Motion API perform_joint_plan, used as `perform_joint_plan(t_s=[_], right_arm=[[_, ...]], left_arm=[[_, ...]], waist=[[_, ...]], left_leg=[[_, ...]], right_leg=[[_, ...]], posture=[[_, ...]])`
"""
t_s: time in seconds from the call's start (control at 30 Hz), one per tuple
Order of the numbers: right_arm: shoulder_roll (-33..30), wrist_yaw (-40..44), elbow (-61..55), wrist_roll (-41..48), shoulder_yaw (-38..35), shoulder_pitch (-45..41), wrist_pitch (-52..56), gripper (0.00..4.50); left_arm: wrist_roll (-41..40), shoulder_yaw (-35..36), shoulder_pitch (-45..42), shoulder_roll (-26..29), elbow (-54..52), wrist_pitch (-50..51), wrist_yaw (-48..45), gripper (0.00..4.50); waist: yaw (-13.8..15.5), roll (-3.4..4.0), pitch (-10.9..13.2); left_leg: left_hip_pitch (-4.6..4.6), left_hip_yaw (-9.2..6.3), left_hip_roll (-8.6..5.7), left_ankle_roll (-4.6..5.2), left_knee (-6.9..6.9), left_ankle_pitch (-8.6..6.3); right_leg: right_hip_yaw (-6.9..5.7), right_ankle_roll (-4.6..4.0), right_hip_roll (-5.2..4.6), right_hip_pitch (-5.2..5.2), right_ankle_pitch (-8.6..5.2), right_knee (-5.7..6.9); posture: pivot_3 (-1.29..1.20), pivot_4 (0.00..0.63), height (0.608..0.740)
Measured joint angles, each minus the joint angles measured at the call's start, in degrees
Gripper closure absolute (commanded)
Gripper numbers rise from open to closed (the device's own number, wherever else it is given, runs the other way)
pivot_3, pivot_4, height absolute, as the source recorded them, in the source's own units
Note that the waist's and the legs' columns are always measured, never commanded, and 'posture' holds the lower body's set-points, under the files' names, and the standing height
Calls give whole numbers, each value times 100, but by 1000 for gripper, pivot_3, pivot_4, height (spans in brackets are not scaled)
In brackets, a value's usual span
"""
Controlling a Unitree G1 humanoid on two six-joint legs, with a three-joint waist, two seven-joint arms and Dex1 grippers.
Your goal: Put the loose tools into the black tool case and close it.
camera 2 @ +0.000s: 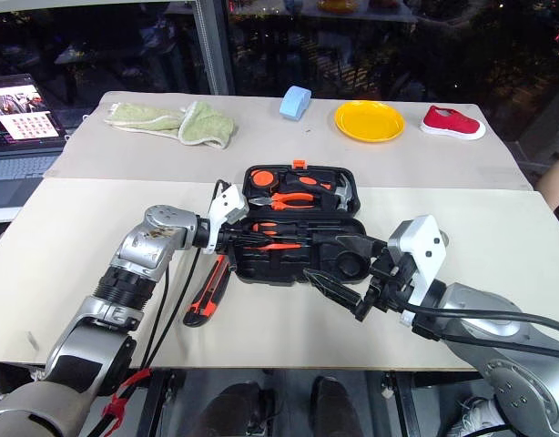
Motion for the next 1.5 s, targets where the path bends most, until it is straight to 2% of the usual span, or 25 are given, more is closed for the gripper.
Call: perform_joint_plan(t_s=[0.2, 0.37, 0.7, 0.83, 1.0, 1.17, 1.33, 1.5], right_arm=[[34, 3, 20, -51, 36, -24, 0, 0], [52, 8, 69, -65, 54, -31, 0, 0], [72, 24, 108, -67, 85, -68, 0, 0], [72, 42, 110, -69, 90, -103, 0, 0], [72, 62, 127, -107, 95, -114, 0, 0], [97, 77, 140, -119, 115, -148, 0, 0], [123, 54, 139, -150, 120, -131, 0, 0], [122, 27, 137, -154, 119, -70, 0, 0]], left_arm=[[55, -77, 143, 119, -123, -201, 36, 4468], [129, -142, 222, 208, -168, -373, 69, 4468], [192, -198, 344, 302, -156, -463, 14, 4468], [-146, -27, 341, 290, -147, -49, -150, 4468], [-783, 337, 121, 235, -48, 755, -465, 4468], [-751, 540, -405, 61, 390, 621, -161, 4468], [-461, 308, -380, -121, 769, 313, -37, 4468], [-326, 167, -342, -131, 808, 111, -113, 4468]], waist=[[-6, 7, -7], [-23, 9, -10], [-45, 18, -16], [-68, 18, -16], [-46, 14, -12], [4, 14, -12], [6, 14, -12], [6, 14, -12]], left_leg=[[32, 0, 0, -4, -13, -3], [97, 1, 1, -3, -45, -21], [129, 2, 3, 13, -46, -45], [123, 1, 3, 13, -45, -45], [70, -1, 2, -9, -41, -5], [60, -1, -1, -1, -47, -5], [15, 3, -2, -1, -47, 2], [2, 3, -2, -3, -46, 3]], right_leg=[[1, 0, -2, 18, 0, -10], [2, 1, -3, 94, -2, -32], [2, 4, -2, 102, -3, -32], [1, 4, -1, 97, -3, -32], [-5, 4, 2, 71, -3, -30], [-6, 4, -1, 61, -3, -38], [-2, 2, 0, 3, -2, -29], [-1, 0, -2, -6, -1, -30]], posture=[[0, 150, 732], [0, 150, 732], [0, 150, 732], [0, 150, 732], [0, 150, 732], [0, 150, 732], [0, 150, 732], [0, 150, 732]])
